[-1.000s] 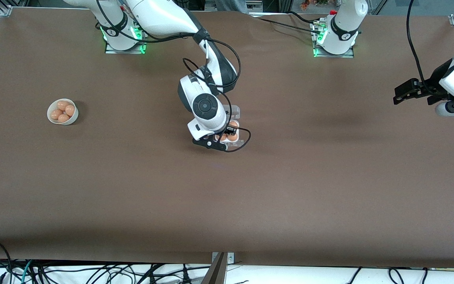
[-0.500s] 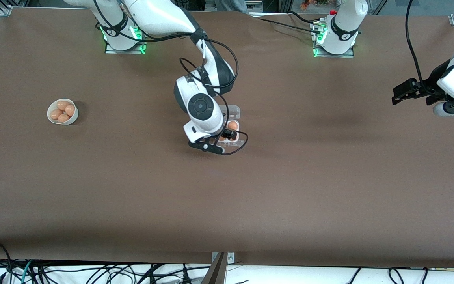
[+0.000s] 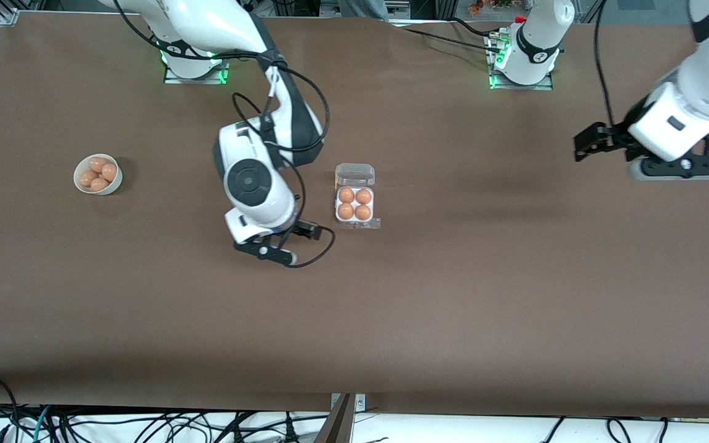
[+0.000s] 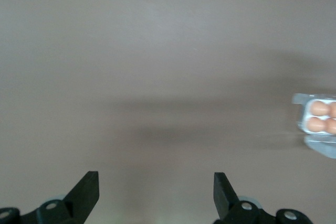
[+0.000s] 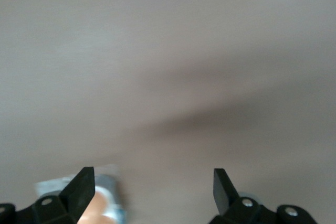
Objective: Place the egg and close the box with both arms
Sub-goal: 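Withdraw the right gripper toward the bowl while the left gripper approaches the carton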
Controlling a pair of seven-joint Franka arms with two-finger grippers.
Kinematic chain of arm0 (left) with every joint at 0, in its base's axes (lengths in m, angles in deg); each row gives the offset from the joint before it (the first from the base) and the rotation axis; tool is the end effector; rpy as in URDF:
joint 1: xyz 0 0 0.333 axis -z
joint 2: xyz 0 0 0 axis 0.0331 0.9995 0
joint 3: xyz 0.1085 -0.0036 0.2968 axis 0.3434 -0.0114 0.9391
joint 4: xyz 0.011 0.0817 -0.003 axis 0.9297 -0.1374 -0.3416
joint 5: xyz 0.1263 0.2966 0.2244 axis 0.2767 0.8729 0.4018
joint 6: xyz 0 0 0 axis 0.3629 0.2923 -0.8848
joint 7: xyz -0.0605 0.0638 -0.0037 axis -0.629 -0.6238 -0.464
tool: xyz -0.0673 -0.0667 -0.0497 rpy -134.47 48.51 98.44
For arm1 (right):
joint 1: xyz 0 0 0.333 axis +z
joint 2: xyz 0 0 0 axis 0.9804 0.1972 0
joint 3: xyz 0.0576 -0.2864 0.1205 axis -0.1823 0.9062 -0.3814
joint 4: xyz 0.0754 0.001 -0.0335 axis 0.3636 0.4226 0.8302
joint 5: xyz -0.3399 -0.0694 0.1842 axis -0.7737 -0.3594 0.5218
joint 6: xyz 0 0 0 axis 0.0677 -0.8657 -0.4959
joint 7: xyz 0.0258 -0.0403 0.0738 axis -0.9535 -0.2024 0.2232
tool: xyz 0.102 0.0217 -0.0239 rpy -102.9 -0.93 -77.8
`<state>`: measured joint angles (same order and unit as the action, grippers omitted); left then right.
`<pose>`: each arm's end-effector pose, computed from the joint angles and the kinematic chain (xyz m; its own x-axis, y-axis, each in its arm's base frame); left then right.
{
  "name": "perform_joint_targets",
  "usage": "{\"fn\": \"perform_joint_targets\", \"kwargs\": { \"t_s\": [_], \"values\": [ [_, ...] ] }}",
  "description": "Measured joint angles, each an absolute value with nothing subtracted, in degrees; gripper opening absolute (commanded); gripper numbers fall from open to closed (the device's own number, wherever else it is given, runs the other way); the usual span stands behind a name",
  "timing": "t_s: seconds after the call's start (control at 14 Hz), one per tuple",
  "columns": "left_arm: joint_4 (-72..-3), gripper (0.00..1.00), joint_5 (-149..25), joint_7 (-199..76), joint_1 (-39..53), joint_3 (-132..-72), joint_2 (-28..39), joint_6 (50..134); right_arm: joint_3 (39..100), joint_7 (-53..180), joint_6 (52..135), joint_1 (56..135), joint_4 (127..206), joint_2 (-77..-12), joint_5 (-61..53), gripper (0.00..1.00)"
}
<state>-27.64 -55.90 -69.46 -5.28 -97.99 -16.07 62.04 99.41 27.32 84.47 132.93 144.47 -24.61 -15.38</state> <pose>0.5574 -0.1063 0.5818 0.9895 0.0627 -0.1304 0.0676 -0.9972 0.0332 0.6246 0.3534 0.3279 0.9633 -0.2538 -0.0877 -0.2508 -0.9670 0.0440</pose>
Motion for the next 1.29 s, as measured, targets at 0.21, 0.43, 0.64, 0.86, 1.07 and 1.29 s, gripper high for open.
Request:
{"fn": "perform_joint_targets", "kwargs": {
  "t_s": [0.21, 0.43, 0.64, 0.86, 1.07, 1.29],
  "values": [
    [-27.7, 0.57, -59.83, -76.22, -4.92, -102.59, -13.38, 61.18, 105.49, 36.53, 78.27, 131.97, 144.49, -25.31, -15.26, 1.0],
    [-27.72, 0.47, -60.11, -83.81, -4.71, -108.08, -10.09, 60.19, 108.14, 43.65, 75.5, 128.78, 144.52, -25.81, -15.18, 1.0],
    [-27.7, 0.35, -60.39, -91.72, -4.59, -113.14, -7.51, 60.07, 106.88, 47.83, 74.7, 122.32, 144.75, -28.14, -14.92, 1.0],
    [-27.63, 0.23, -64.55, -98.42, -4.12, -116.31, -5.35, 60.08, 96.94, 50.59, 73.94, 111.05, 145.57, -33.98, -18.04, 1.0],
    [-27.59, 0.12, -66.96, -100.33, -0.71, -116.58, -2.93, 60.1, 81.9, 52.18, 73.84, 97.3, 147.16, -41.42, -31.17, 1.0],
    [-27.08, 0.05, -67.05, -104.32, 5.62, -116.7, 1.22, 61.87, 71.83, 52.18, 73.61, 88.31, 150.54, -49.8, -39.63, 1.0]
  ]
}}
